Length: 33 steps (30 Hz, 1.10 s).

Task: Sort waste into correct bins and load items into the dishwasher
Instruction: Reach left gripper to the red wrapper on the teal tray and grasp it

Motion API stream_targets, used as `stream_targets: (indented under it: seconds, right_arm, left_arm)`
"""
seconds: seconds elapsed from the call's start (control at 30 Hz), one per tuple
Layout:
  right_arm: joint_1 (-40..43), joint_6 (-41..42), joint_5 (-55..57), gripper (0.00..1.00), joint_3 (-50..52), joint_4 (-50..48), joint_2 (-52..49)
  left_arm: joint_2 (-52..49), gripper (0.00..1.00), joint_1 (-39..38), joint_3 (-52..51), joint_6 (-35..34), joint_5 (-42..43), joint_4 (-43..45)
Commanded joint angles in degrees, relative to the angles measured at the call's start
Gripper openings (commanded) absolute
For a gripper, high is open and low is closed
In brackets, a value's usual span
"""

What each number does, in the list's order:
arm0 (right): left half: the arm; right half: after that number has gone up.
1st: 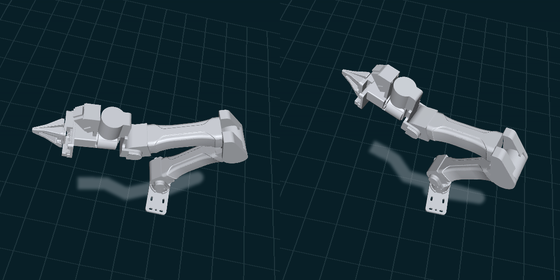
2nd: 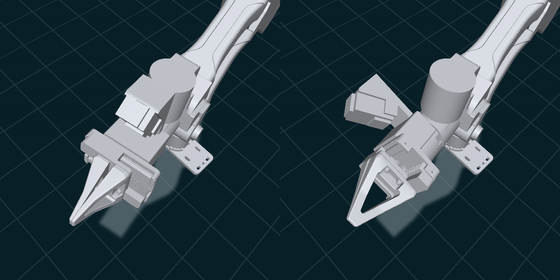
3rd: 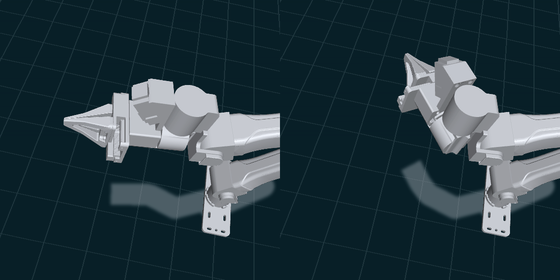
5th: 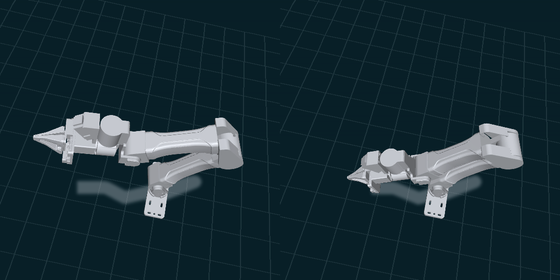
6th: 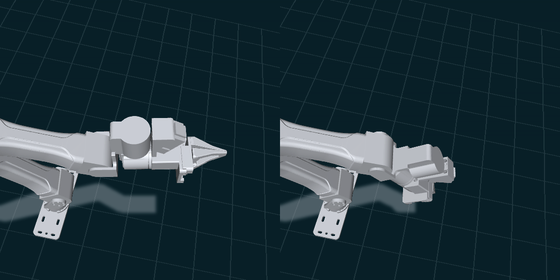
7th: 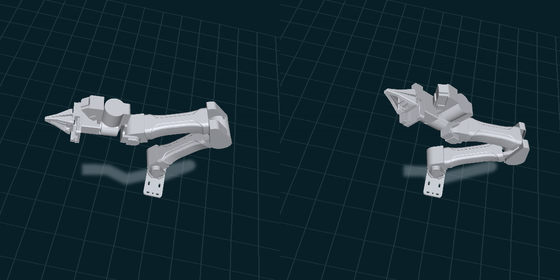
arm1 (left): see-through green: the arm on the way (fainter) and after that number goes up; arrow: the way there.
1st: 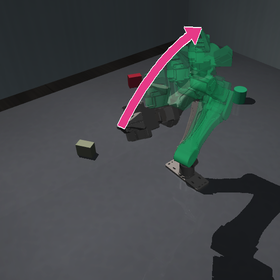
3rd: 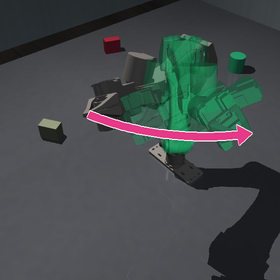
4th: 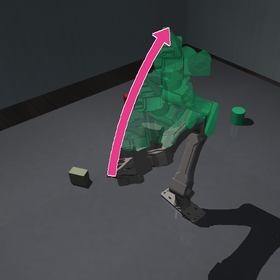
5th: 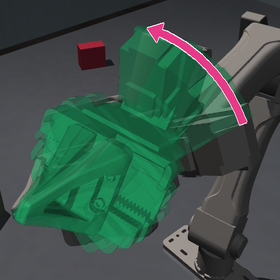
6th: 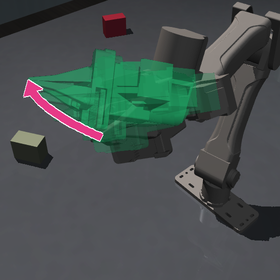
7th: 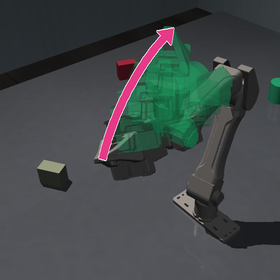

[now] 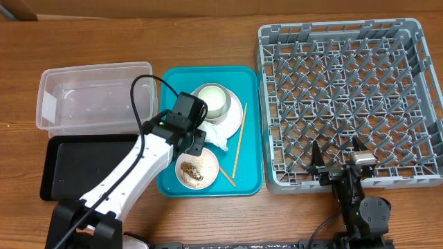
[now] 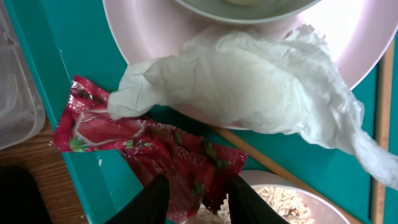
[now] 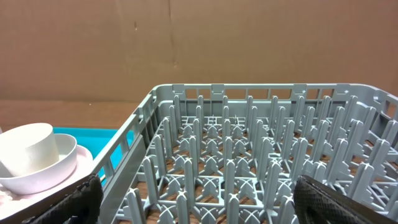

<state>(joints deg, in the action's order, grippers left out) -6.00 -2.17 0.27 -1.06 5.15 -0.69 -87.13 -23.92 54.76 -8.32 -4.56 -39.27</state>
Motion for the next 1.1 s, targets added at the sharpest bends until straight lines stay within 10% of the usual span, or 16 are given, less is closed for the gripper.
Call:
stream_targets:
  seconds: [0.0,0.83,1.07]
  right_arm:
    - [0.17,-0.22,0.07,1.00,0.61,-0.33,0.52]
    - [0.17,-0.22,0.07,1.00,0.61,-0.33,0.52]
    - [0.17,-0.22,0.07,1.00,0.61,-0.33,0.52]
  left_arm:
    - [0.24,0.34,-0.17,-1.79,1.01,0.13,1.29]
    - [0.24,0.37,-0.15,-2.60,1.07,-1.20,2.82]
    - [0.24,0.04,-0.15,-2.60,1.05,-2.03,2.89]
